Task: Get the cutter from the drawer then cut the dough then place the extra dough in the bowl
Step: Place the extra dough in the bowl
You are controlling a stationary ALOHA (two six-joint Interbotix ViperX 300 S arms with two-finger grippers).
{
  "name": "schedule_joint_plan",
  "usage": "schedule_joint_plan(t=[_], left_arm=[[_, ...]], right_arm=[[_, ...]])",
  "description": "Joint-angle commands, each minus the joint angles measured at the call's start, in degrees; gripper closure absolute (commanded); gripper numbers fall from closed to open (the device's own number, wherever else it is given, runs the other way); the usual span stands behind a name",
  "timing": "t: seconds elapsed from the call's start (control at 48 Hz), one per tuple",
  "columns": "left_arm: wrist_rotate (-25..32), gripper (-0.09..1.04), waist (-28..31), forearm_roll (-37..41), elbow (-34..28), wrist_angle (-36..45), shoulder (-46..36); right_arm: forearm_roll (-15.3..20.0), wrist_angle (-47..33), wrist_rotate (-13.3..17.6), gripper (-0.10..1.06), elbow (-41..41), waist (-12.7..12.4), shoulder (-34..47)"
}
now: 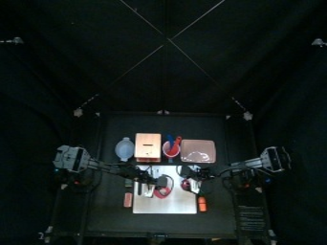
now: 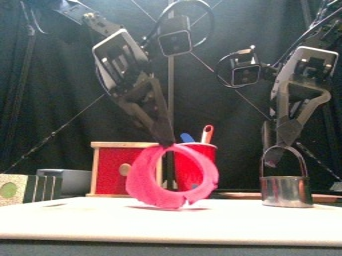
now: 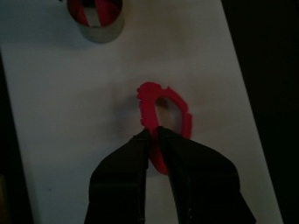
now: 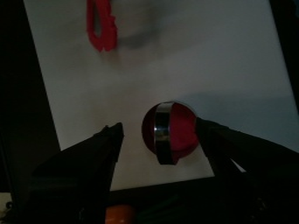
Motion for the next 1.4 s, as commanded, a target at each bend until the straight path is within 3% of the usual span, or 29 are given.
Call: schedule_joint_plan(t=[0.021,0.375,0.896,1.167,1.396], left_arm=[[-0.1,0.37,1.1,0.3,0.6,-2.3,-4.4],[0.1,0.37,6.1,3.8,5.4,-5.4,-16.2],[0.1,0.37,22.9,6.9,10.5,1.9,-33.6],[0.0,0.37,34.5,7.4,17.8,6.8,-44.9],[0.0,0.37,39.3,4.9,23.8,8.4,-51.3]], right_arm=[[0.2,-0.2,-0.1,0.0,-0.9,-0.2,-1.5],[-0.3,-0.1,-0.2,0.0,-1.0,-0.2,-1.5],[-1.1,-0.2,-0.2,0.0,-0.6,-0.6,-0.9],[-1.6,-0.1,-0.3,0.0,-0.6,-0.6,-0.8],[-1.7,-0.2,-0.3,0.0,-0.4,-0.6,-0.7]])
